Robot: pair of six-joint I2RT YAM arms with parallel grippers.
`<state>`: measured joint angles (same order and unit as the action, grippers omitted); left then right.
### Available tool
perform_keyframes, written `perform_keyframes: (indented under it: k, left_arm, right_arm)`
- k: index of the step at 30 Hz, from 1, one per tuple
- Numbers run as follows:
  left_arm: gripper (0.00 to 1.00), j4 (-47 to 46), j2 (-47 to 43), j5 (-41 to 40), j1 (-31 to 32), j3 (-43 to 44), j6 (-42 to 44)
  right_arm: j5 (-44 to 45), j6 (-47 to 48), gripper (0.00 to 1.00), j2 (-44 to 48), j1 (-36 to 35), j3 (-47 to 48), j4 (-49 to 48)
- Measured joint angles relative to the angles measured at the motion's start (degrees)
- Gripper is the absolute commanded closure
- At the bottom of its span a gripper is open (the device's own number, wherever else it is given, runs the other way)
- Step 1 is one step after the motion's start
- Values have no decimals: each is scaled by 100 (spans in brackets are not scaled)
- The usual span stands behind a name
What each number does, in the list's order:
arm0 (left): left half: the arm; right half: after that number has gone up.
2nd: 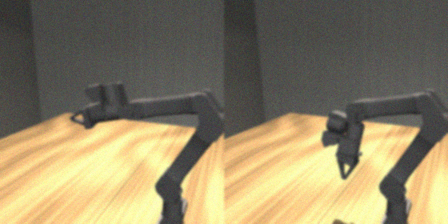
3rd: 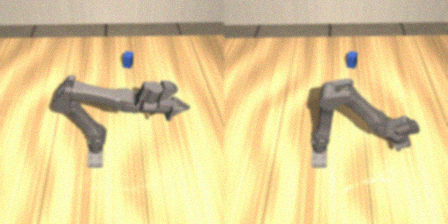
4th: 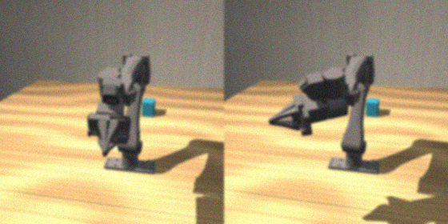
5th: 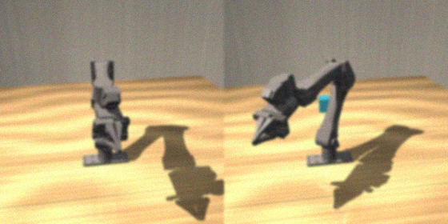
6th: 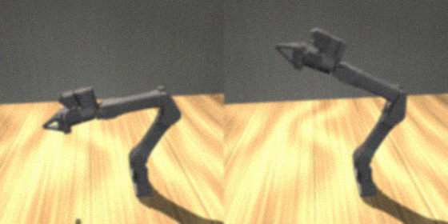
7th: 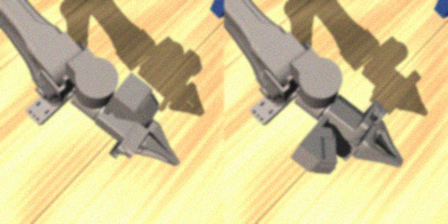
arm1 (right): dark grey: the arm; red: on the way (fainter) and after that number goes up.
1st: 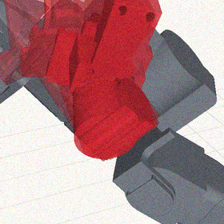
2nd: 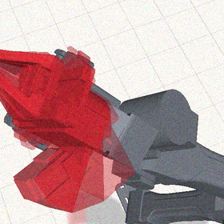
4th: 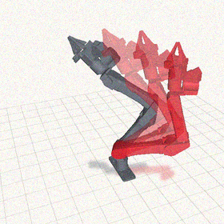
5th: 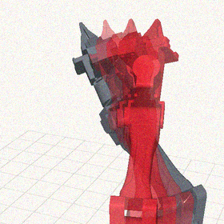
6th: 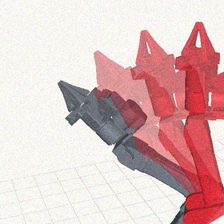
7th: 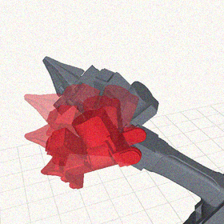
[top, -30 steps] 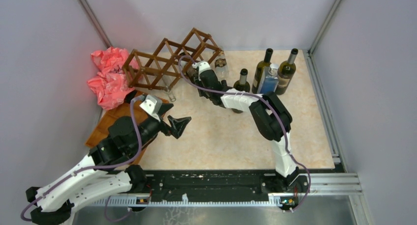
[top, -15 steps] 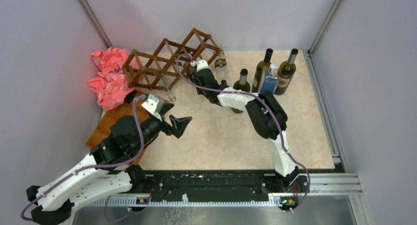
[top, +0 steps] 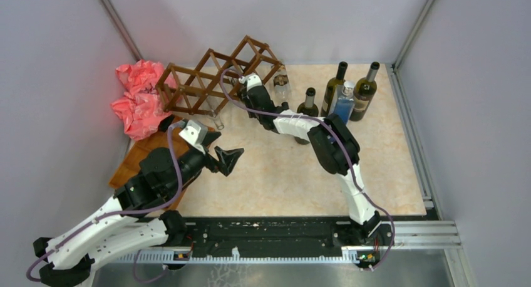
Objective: Put the wine bottle on the wine rack
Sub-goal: Place the wine bottle in the wine rack.
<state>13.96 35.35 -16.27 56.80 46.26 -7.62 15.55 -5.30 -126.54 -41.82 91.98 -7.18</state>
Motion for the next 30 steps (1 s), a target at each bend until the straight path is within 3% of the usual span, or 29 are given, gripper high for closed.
perform_keyframes:
  k: [4, 7, 18, 30]
  left_arm:
    - [1, -2, -2, -2, 0, 0, -28]
    - [1, 0, -2, 2, 0, 0, -35]
    - [1, -2, 0, 44, 0, 0, -48]
    - [1, -4, -98, 125, 0, 0, -50]
  right_arm:
    - [-7, 24, 54, -127, 37, 203, 2]
    - [-50, 46, 44, -177, 79, 297, -122]
    - [-437, 190, 35, 188, 221, 33, -796]
    - [-1185, 417, 34, 986, 225, -636, -750]
